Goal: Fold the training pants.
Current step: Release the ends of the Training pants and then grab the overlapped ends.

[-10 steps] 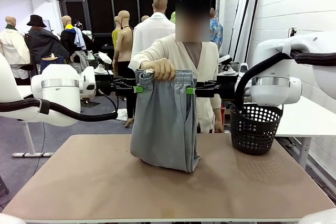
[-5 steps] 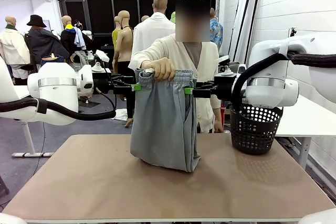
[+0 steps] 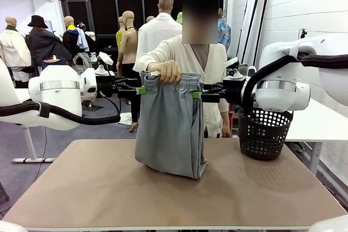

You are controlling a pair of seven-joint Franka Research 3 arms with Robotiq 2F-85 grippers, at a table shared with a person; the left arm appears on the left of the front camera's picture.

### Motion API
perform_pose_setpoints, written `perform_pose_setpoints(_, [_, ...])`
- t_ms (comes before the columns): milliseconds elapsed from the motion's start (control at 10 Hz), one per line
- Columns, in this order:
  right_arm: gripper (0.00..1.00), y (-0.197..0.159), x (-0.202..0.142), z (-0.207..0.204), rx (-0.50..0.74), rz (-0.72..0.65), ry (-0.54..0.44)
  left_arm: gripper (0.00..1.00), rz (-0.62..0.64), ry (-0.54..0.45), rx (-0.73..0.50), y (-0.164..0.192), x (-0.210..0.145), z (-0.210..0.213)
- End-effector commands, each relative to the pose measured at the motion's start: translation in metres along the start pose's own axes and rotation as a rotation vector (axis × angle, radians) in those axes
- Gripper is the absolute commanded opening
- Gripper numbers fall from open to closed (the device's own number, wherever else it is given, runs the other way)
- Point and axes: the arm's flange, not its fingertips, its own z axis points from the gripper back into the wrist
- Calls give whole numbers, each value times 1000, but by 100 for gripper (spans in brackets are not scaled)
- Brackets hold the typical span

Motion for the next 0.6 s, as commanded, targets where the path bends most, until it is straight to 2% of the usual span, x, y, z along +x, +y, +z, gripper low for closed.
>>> perform_pose_setpoints(0, [100,-7,-6,-11,29,1,-65,100,-20,-36,11,-2,-10,-7])
perform_pose_setpoints(300, [100,-15,-6,-15,140,-45,-108,100,-29,-41,-108,8,-11,-15])
perform_pose_setpoints(500, [100,-17,-5,-17,167,-40,-98,100,-45,-39,-210,16,-12,-21])
